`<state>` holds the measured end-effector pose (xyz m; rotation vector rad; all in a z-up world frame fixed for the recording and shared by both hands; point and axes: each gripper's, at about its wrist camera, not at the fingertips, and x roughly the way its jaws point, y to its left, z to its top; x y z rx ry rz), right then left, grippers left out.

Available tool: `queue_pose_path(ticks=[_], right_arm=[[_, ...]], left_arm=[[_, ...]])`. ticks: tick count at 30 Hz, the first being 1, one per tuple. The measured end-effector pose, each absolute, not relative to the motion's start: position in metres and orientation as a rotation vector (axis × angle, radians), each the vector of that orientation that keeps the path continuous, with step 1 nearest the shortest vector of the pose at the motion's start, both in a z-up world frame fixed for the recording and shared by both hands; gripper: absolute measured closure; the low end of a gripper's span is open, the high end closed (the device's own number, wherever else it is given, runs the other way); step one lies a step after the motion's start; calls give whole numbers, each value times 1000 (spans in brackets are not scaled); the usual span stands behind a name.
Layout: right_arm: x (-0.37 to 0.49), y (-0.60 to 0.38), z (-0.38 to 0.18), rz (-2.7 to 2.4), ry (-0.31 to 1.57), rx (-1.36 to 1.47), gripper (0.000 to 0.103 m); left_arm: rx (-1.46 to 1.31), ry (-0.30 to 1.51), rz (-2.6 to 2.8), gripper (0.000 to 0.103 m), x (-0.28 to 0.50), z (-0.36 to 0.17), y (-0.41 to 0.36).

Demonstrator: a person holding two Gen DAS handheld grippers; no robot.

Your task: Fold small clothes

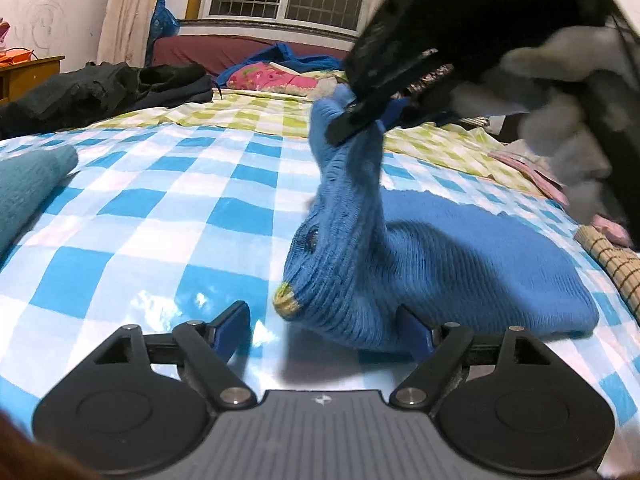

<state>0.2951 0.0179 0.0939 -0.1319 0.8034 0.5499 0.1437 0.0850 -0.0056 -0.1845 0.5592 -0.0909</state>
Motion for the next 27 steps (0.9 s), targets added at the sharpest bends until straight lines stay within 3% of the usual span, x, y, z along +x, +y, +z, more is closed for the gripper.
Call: queue_pose_path(ticks=[3, 5, 7, 10, 19, 27], right_arm=[[295, 0, 102, 571, 804, -83, 93], [296, -10, 105, 580, 806, -54, 93], [298, -22, 107, 586, 804, -28, 93], [303, -40, 110, 591, 805, 23, 93], [323, -109, 131, 591, 730, 147, 93], [338, -194, 120, 521, 706, 213, 93]], left_arm=[[-201, 537, -76, 19, 151, 0, 82], [-211, 515, -71, 29, 150, 6, 77], [-211, 521, -88, 56, 153, 11, 70], [-203, 538, -130, 83, 158, 20, 56], [-102, 453, -249, 83, 173, 66, -13], [0, 477, -344, 83, 191, 59, -91]])
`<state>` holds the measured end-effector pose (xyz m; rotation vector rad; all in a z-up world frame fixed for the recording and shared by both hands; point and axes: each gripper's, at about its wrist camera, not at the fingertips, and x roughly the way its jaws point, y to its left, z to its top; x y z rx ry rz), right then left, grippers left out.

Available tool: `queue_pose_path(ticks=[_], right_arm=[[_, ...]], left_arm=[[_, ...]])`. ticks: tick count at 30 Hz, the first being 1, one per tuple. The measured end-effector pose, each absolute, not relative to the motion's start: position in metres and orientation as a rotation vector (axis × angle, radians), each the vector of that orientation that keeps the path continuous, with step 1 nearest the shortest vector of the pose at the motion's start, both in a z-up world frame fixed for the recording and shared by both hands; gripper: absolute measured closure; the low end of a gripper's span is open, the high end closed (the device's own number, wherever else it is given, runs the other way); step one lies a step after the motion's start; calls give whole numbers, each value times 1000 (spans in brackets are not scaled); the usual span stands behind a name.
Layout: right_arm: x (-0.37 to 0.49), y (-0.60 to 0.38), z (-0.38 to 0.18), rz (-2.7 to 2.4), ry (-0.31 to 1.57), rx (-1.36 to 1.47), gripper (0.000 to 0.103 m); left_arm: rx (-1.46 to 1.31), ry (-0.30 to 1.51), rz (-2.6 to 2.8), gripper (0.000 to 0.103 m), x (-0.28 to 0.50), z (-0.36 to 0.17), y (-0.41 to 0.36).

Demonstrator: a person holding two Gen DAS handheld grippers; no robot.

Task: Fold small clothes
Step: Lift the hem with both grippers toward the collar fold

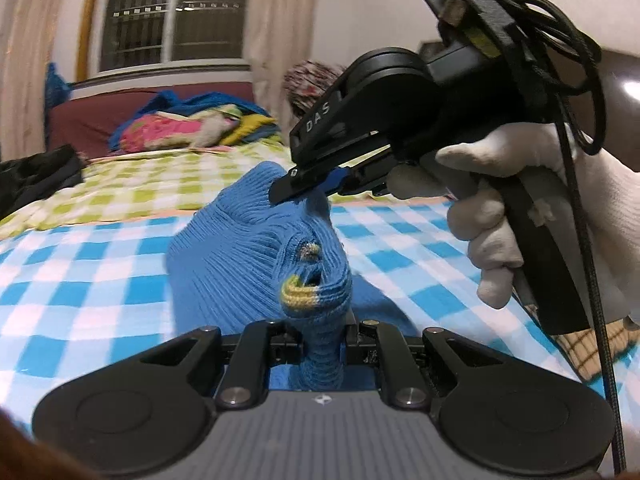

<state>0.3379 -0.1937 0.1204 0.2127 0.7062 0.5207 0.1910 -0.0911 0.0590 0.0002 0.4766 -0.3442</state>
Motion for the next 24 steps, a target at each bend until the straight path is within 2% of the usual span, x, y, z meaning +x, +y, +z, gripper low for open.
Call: queue_pose_path(ticks=[10, 15, 24], right_arm=[[347, -269, 59, 434, 772, 310, 93], [349, -286, 31, 408, 809, 346, 92], [343, -308, 29, 401, 751, 420, 92]], left_arm=[[168, 563, -379, 83, 198, 21, -155], [247, 543, -382, 80, 190, 14, -175], [313, 507, -418, 80, 185, 10, -191]])
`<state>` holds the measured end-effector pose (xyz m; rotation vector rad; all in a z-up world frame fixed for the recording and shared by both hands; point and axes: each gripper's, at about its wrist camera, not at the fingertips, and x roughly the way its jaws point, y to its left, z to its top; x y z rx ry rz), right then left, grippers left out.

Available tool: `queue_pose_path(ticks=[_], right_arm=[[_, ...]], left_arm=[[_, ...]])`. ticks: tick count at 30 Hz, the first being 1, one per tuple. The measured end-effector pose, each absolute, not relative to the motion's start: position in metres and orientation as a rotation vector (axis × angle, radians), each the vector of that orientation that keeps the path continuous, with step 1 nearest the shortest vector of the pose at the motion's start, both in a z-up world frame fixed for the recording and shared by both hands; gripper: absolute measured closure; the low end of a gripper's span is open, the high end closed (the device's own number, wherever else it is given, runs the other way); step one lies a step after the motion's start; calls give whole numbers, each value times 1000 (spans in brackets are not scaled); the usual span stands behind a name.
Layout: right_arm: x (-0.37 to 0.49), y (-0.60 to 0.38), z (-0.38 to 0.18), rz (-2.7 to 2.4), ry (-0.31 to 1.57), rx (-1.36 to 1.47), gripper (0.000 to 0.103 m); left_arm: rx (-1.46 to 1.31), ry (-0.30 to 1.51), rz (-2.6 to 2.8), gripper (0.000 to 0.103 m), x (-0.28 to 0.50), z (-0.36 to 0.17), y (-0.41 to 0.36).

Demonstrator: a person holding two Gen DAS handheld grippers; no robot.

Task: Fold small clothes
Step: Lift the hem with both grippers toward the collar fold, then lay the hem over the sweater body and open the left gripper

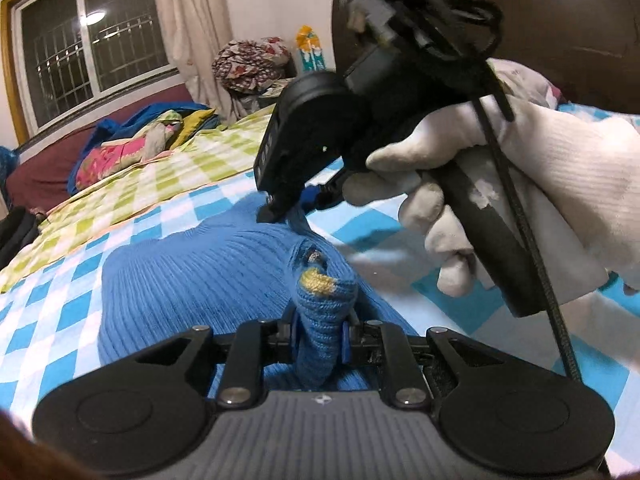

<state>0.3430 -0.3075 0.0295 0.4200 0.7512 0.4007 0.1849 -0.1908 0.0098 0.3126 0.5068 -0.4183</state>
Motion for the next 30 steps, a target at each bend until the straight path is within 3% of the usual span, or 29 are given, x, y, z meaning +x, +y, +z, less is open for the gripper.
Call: queue_pose_path(ticks=[8, 12, 17, 21, 25, 30], right_arm=[[336, -313, 26, 409, 785, 402, 82], [321, -313, 33, 449, 790, 400, 67], [298, -303, 33, 496, 813, 334, 56], [288, -297, 29, 497, 825, 321, 56], [279, -295, 28, 475, 821, 280, 85], [257, -322, 30, 465, 776, 380, 89]], left_arm=[[329, 497, -473, 65, 171, 12, -188], [277, 515, -509, 55, 163, 15, -177], [256, 527, -500, 54, 148, 20, -162], [223, 531, -462, 54, 145, 27, -144], [202, 512, -398, 53, 146, 35, -123], [120, 541, -331, 53, 165, 32, -101]])
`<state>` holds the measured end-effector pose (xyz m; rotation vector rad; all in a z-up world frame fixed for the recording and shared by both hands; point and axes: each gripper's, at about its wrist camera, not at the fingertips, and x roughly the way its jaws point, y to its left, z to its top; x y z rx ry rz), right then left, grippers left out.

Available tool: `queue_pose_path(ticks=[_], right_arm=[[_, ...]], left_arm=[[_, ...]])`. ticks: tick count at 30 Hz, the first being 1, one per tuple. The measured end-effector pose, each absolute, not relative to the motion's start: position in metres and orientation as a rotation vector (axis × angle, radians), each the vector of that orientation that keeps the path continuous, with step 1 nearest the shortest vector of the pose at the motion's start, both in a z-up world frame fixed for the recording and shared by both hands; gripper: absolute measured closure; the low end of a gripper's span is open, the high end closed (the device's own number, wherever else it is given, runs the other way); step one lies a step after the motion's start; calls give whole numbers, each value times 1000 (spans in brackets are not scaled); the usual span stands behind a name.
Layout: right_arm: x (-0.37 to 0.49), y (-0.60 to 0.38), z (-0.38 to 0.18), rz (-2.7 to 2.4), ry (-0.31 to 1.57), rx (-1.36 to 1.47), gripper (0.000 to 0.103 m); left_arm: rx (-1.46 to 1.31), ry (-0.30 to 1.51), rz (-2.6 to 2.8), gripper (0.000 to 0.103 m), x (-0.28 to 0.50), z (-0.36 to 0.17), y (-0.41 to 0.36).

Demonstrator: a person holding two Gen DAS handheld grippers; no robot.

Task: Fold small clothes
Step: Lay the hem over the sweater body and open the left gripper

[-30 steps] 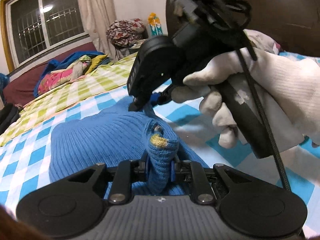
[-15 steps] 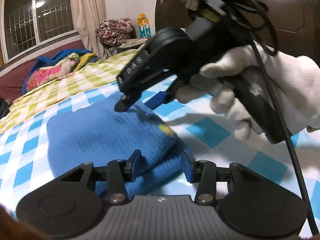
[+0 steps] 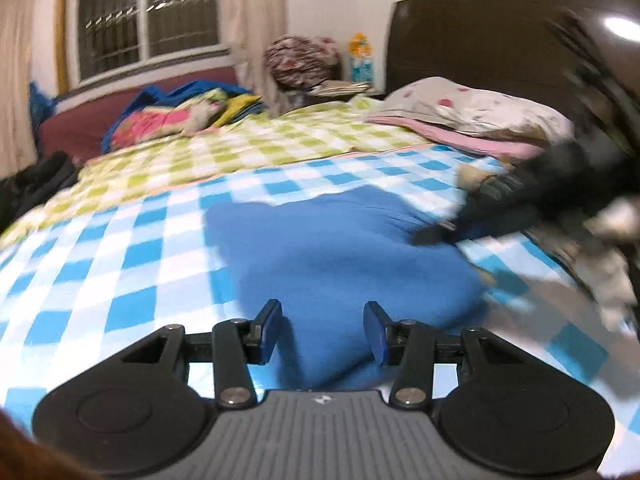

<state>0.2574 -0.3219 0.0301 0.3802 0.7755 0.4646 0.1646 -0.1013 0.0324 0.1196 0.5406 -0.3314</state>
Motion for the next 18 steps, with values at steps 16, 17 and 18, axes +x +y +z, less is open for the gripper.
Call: queue_pose_path(ticks=[16, 17, 18], right_arm=[[255, -328, 50, 344, 654, 412, 68], [263, -323, 48, 344, 662, 400, 68], [273, -316, 44, 336, 677, 380, 68]], left_arm=[[123, 617, -316, 50, 184, 14, -102], [123, 617, -316, 50, 184, 15, -102], [122, 616, -317, 50, 185, 15, -102]])
